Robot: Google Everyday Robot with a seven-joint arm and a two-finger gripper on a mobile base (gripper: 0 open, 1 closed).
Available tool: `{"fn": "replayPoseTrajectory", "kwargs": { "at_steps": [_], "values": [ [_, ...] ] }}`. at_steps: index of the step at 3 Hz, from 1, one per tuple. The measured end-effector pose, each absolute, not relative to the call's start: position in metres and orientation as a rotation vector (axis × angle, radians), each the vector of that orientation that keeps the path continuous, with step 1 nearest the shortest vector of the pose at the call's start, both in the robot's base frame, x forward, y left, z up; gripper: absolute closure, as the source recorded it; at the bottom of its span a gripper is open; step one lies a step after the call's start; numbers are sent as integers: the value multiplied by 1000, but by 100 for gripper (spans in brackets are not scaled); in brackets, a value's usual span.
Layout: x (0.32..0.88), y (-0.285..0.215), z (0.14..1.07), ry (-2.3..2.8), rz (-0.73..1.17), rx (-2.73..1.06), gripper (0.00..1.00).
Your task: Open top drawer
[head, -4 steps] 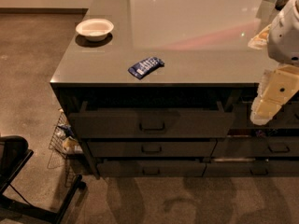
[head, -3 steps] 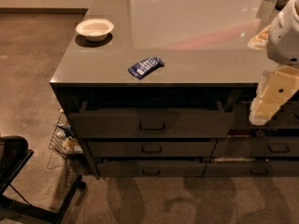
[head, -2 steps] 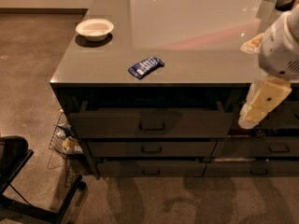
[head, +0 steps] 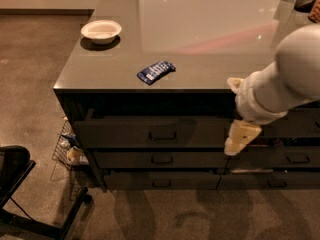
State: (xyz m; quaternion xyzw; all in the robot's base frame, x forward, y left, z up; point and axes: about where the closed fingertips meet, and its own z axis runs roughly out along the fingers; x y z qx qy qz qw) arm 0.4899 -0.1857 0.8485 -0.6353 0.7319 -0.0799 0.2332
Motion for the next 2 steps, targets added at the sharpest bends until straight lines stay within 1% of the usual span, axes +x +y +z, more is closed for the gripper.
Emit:
{"fn": "replayPoseTrajectory", "kwargs": {
  "at_steps": [1, 2],
  "values": [
    [514, -182, 819, 1981, -294, -1747, 0],
    [517, -183, 820, 1969, -317, -1741, 0]
  ]
}}
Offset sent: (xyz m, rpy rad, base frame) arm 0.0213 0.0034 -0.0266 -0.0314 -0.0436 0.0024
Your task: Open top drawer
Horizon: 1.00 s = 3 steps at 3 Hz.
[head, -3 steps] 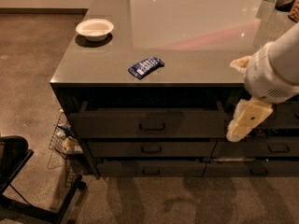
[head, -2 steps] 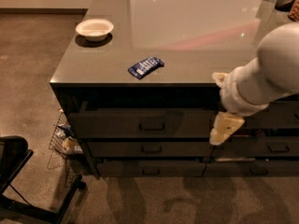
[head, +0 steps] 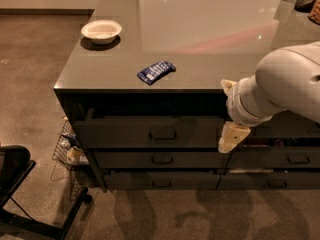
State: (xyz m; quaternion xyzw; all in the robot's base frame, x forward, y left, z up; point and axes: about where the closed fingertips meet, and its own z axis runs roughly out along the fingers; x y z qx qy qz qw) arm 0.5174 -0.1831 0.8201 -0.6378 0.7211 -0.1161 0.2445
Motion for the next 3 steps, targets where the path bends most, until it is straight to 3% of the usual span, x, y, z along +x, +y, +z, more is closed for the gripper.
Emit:
{"fn": "replayPoseTrajectory", "kwargs": {
  "at_steps": [3],
  "values": [
    [528, -147, 741, 1966, -320, -1878, 0]
  ]
}}
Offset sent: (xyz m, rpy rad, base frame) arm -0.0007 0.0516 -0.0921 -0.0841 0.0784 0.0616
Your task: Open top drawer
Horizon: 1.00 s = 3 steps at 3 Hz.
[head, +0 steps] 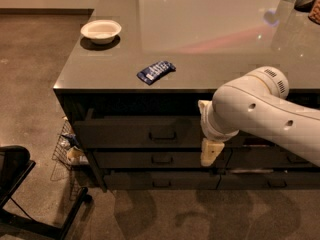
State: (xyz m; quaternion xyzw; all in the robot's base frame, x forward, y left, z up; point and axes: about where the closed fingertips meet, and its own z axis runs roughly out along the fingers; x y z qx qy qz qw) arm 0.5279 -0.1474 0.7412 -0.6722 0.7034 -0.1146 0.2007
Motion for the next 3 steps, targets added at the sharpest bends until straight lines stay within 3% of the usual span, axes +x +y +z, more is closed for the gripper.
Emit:
{"fn": "replayPoseTrajectory", "kwargs": {
  "at_steps": [3],
  "values": [
    [568, -161, 653, 2024, -175, -2006, 4]
  ]
}}
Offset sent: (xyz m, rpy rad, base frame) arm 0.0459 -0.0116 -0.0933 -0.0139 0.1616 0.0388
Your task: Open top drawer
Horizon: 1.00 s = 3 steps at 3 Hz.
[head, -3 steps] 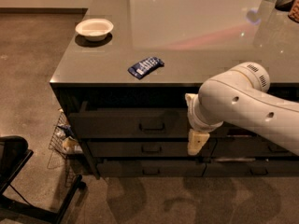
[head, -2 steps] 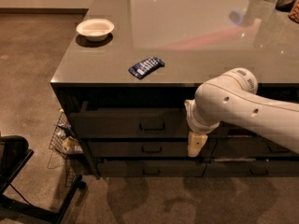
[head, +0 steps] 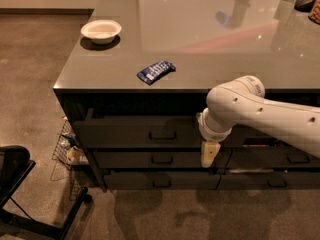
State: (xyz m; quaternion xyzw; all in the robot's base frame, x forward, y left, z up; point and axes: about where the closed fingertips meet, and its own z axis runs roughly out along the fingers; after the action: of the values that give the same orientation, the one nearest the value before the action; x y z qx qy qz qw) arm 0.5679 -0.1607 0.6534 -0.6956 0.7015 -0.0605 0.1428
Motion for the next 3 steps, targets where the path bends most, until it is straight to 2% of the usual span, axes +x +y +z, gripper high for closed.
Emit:
{"fn": "replayPoseTrajectory", "kwargs": {
  "at_steps": [1, 2, 3],
  "values": [
    [571, -165, 626, 2063, -113, -2048, 30],
    [556, -171, 633, 2113, -133, -2062, 61],
    [556, -171, 635, 2113, -133, -2062, 86]
  ]
}}
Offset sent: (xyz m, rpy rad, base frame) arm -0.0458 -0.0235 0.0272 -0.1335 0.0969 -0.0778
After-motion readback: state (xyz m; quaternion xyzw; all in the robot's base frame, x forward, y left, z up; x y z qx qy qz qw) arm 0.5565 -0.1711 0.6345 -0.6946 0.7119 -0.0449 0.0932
